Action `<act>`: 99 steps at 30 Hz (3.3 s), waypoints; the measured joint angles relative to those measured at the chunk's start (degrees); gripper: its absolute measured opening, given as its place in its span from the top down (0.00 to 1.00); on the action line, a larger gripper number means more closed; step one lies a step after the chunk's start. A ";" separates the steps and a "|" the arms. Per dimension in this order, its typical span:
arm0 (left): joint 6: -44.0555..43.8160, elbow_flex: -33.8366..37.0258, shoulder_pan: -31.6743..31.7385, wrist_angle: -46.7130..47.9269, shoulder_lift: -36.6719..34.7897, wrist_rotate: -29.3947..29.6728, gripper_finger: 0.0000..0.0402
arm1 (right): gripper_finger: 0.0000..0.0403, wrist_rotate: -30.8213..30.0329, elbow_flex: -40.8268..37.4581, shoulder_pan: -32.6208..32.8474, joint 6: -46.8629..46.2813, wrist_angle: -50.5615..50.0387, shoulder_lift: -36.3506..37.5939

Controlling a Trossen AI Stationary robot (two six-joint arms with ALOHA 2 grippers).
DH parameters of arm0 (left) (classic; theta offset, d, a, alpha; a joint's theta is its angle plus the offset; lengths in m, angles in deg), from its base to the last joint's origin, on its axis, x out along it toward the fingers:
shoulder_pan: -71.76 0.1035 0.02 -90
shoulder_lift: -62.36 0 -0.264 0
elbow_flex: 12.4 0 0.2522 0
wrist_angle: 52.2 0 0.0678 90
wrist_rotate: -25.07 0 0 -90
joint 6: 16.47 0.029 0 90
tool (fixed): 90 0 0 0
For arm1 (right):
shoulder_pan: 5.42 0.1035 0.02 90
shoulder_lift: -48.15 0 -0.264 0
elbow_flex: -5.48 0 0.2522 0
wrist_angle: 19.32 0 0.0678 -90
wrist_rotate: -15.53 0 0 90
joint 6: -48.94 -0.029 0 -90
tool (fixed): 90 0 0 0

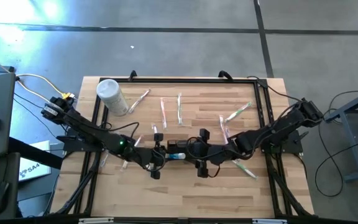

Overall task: Pick & Place toothbrushing station
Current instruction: Put the right blue mouthwash into the black wire organizer

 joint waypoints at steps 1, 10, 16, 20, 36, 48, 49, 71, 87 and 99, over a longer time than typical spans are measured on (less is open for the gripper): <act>0.00 0.00 0.00 -0.12 0.00 -0.02 0.85 | 0.41 0.00 0.00 0.00 0.19 0.16 -0.03; -1.07 0.02 0.02 -0.30 0.00 0.61 0.85 | 0.41 1.16 0.00 -0.13 4.92 2.40 -0.11; -1.07 0.02 0.04 -0.43 0.00 0.87 0.85 | 0.41 3.16 0.01 -0.85 6.59 3.22 -0.71; -1.09 0.02 0.04 -0.66 0.00 2.26 0.85 | 0.41 4.26 -0.02 -1.80 8.04 5.18 -2.59; -1.53 0.07 0.04 0.23 0.00 1.99 0.85 | 0.45 6.16 0.00 -2.35 12.36 8.12 -4.00; -1.90 0.09 0.04 0.29 0.04 1.66 0.85 | 0.79 6.73 0.00 -2.47 13.36 6.96 -3.96; -1.89 0.09 0.04 0.28 0.04 1.68 0.85 | 0.79 6.75 0.00 -2.47 13.58 6.88 -3.96; -7.35 0.09 0.00 8.15 -0.78 4.81 0.16 | 0.79 0.76 10.54 1.03 -17.03 -15.32 -3.91; -16.54 0.07 -0.37 35.06 -10.86 16.87 0.24 | 0.79 4.13 20.17 -3.89 -48.04 -34.71 -4.95; -18.05 0.09 -0.35 47.33 -16.36 23.88 0.24 | 0.79 10.48 20.17 -8.70 -50.64 -34.02 -11.45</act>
